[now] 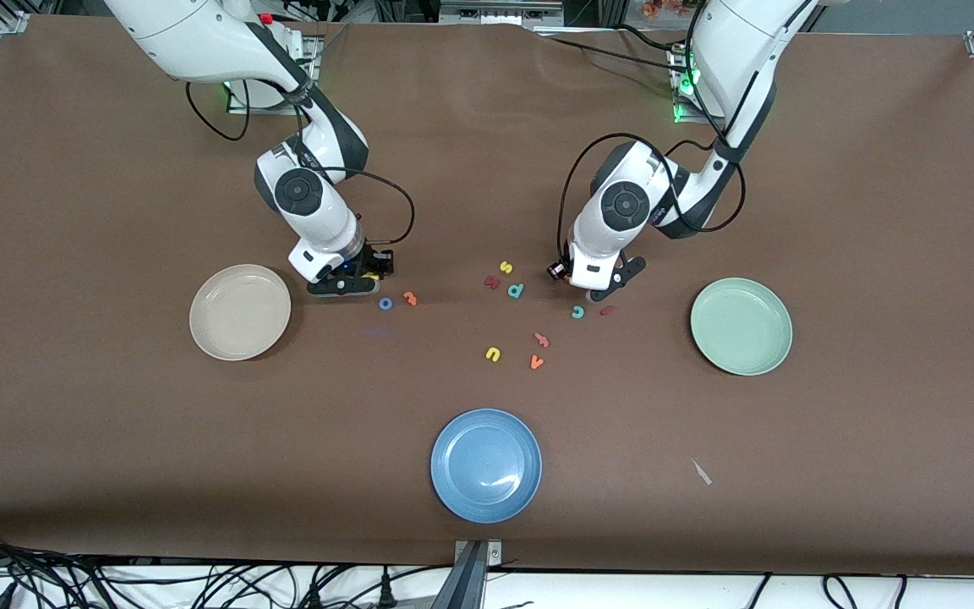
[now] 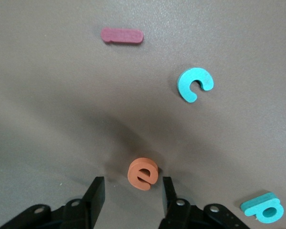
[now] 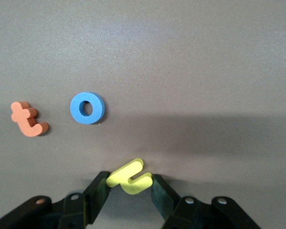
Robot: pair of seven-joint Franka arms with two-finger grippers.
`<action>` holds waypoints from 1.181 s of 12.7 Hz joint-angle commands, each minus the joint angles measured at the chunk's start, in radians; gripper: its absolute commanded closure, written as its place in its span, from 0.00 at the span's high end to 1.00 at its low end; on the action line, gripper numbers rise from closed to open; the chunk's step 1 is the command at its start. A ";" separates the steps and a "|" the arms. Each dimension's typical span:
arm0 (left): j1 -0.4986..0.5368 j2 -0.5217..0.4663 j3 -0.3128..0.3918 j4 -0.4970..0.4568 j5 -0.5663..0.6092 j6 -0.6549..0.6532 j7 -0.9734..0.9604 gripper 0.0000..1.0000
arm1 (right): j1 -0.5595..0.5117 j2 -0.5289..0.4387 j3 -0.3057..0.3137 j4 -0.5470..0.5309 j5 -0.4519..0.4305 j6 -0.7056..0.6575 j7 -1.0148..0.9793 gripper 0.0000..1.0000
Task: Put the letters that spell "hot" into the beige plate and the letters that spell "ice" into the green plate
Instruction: 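Grasp the yellow letter with the right gripper while the left gripper reaches the orange e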
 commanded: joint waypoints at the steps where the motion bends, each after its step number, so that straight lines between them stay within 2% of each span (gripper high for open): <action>1: -0.013 0.007 0.009 0.010 -0.015 0.011 0.003 0.50 | 0.008 0.029 -0.016 0.000 -0.027 0.017 0.016 0.35; 3: -0.014 0.009 0.009 0.010 -0.015 0.009 0.005 0.38 | 0.008 0.029 -0.017 0.000 -0.027 0.017 0.016 0.27; 4: -0.014 0.009 0.010 0.012 -0.014 0.009 0.005 0.38 | 0.008 0.029 -0.017 0.000 -0.027 0.017 0.016 0.24; 7: -0.011 0.015 0.013 0.013 0.000 0.011 0.009 0.38 | 0.008 -0.014 -0.025 0.000 -0.028 0.002 0.006 0.24; 11: -0.004 0.030 0.017 0.027 0.001 0.011 0.011 0.37 | -0.005 -0.163 -0.040 0.003 -0.022 -0.202 -0.039 0.24; 15: -0.007 0.030 0.017 0.027 0.004 0.011 0.017 0.06 | -0.021 -0.226 -0.095 0.003 -0.014 -0.248 -0.164 0.24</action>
